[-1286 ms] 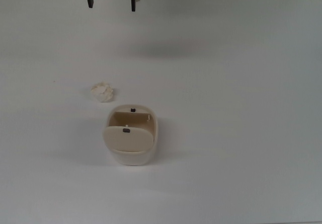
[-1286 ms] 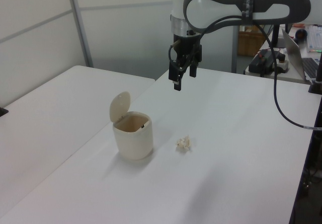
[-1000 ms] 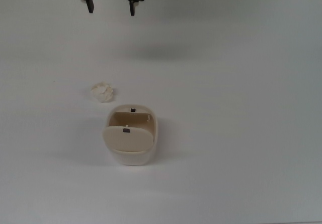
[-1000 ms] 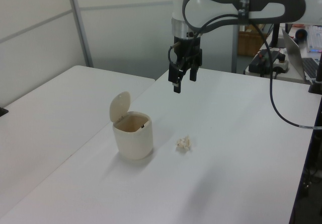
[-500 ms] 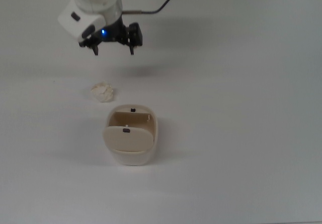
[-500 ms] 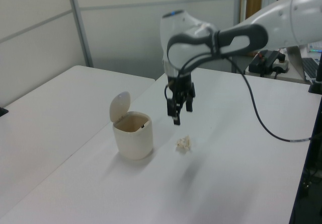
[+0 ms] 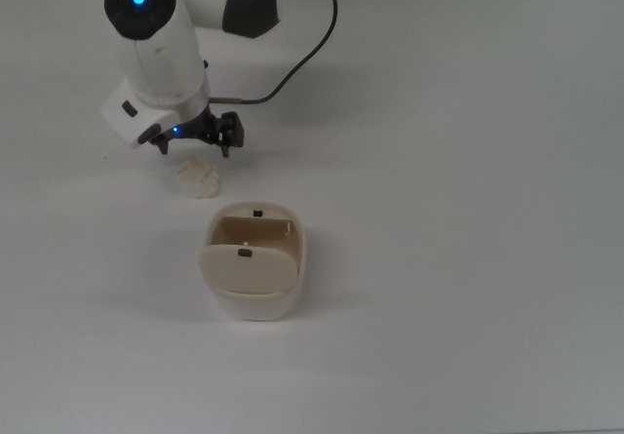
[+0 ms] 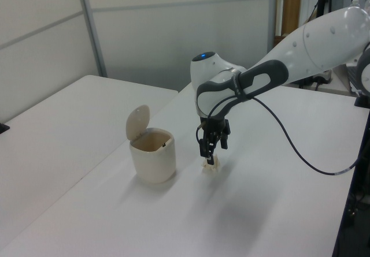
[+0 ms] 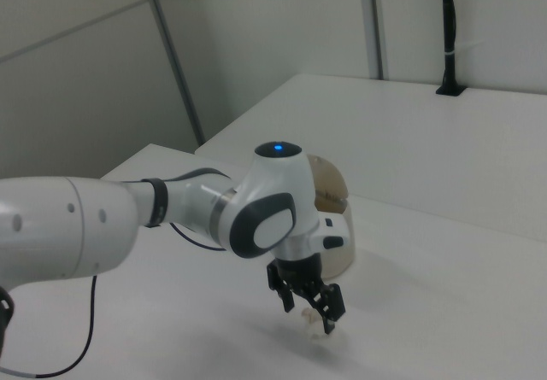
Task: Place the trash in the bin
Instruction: 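Close the gripper on the paper ball and lift it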
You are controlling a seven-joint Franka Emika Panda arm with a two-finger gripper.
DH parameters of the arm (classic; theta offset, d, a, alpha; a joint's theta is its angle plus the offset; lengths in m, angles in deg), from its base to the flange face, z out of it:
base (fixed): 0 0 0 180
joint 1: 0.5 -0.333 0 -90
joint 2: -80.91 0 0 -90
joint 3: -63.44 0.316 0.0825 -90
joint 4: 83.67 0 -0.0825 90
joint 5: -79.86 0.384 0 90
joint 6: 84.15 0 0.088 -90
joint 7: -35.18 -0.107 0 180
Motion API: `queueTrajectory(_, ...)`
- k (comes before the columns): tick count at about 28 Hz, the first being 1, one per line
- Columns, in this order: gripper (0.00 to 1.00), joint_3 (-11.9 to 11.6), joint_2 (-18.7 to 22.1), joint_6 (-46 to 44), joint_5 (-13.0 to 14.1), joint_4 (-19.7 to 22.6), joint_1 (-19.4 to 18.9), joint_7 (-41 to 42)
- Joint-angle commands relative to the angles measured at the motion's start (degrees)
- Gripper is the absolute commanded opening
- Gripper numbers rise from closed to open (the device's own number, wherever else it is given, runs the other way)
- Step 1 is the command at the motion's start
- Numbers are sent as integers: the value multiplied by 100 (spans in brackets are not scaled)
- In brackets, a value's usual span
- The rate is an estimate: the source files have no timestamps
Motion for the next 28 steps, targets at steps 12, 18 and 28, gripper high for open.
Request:
queueTrajectory(12, 55, -18, -327, 944, -19, 35, -3, 39)
queueTrajectory(18, 41, -18, -213, 909, -19, -35, 14, 48)
queueTrajectory(28, 41, 44, 358, 883, 104, -237, -47, 30)
